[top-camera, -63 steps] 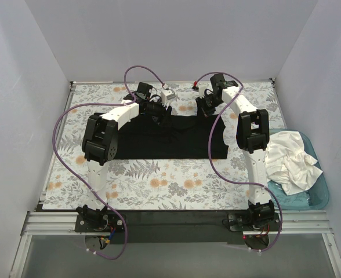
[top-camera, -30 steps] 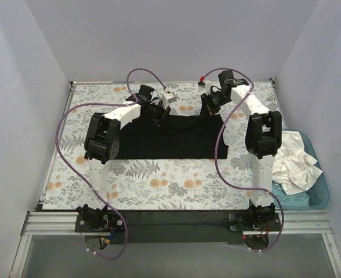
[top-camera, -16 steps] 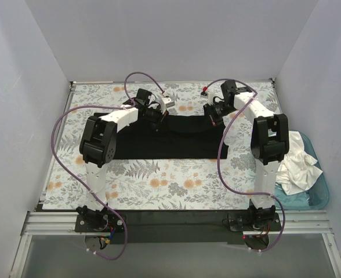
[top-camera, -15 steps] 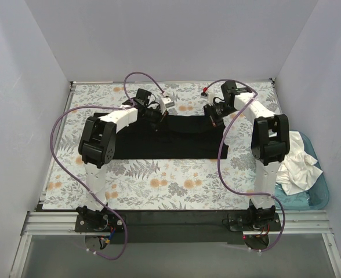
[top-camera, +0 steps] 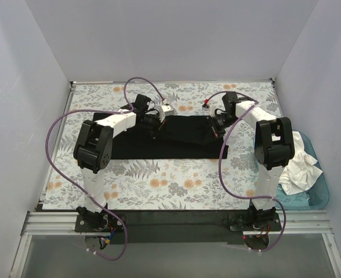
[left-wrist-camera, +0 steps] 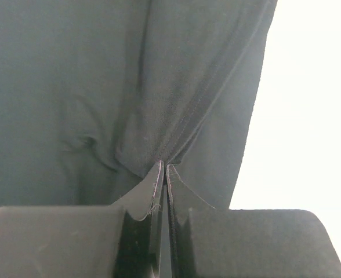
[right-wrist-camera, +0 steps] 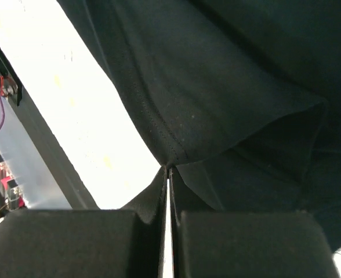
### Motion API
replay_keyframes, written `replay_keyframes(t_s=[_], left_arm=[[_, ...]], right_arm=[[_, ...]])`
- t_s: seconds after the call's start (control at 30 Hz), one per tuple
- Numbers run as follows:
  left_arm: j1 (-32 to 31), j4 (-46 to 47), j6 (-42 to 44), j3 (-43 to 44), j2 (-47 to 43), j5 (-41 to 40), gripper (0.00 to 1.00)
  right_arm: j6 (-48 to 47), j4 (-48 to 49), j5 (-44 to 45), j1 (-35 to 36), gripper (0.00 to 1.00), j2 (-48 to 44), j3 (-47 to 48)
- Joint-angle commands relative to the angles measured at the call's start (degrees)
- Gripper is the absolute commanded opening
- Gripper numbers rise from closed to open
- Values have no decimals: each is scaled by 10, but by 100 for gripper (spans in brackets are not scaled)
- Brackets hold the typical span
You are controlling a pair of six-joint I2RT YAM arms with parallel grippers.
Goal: Fold and stack the t-shirts
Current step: Fold the tshirt
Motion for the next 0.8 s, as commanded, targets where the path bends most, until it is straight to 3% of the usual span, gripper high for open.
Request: replay_keyframes(t_s=[0.0,0.5,0.53,0.57,0.6,0.67,0.77], left_arm=[[-8,-21,23,-19,-62,4,0],[-21,-26,18,-65,-60,-25,1],[-21,-28,15,-65,-58,-28,7],[-21,-32,13,-63,-58,-32,14],[-21,-36,11,-59,-60,-35,22],[-18,-49,9,-56,-70,-42,27],[-11,-57,-3,-52,-92,-25,31]], right_arm=[[-13,-3,-1,-3,1,-33,-21],[-40,-3,28,-3,4,-17,-62],[-42,-7,29,-3,12,-16,-60],[-45,-12,30,-3,31,-18,-57],[-52,-19,30,-3,38,-25,-54],[-68,-35,34,-5,51,-39,-48],[-76,-38,39,-5,52,-69,-26]])
